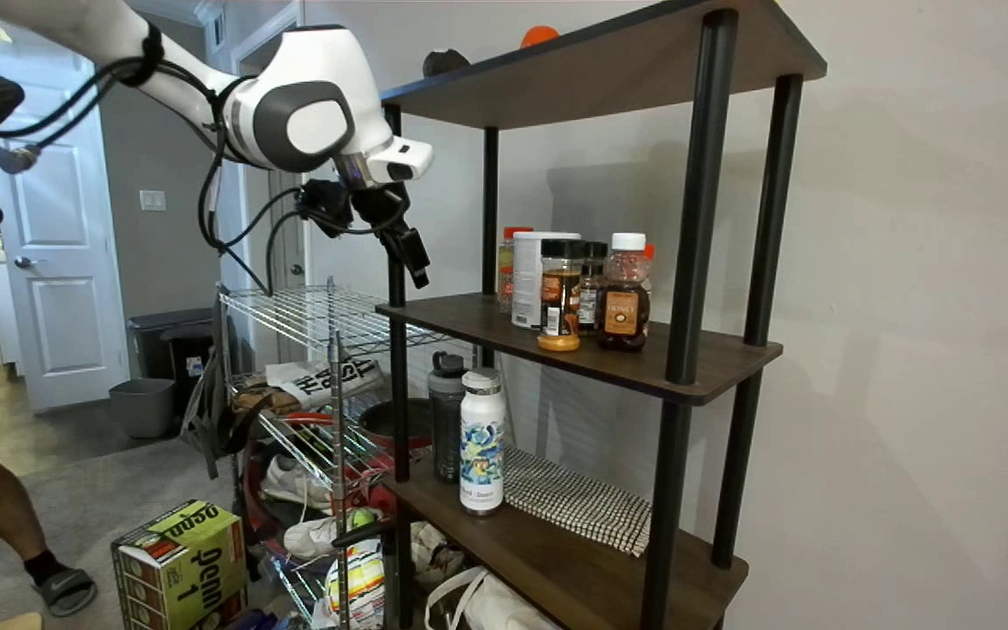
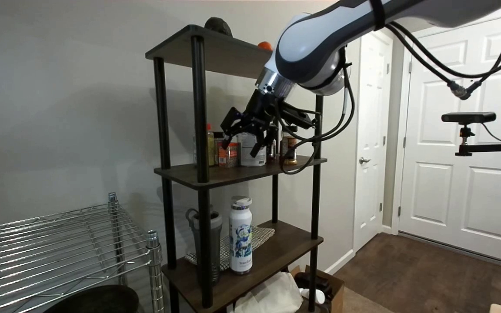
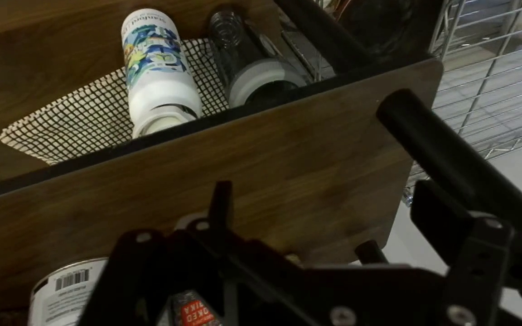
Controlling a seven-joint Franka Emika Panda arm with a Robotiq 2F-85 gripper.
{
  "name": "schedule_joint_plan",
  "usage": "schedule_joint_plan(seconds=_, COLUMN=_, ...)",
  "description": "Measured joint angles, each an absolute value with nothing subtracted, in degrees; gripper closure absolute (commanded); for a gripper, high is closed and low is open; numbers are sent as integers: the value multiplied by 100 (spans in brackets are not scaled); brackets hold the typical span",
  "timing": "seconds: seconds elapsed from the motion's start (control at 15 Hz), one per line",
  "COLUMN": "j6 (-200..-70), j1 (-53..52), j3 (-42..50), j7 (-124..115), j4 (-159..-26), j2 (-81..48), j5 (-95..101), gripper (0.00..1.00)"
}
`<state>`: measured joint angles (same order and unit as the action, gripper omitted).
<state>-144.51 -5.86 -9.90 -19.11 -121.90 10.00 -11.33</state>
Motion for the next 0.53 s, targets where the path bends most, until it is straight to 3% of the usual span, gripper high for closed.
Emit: schedule_joint_plan(seconds=0.53, j6=-14503, j1=-590, j3=-737, j7=-1930, j4=-12007, j2=815, j5=-1765, gripper=0)
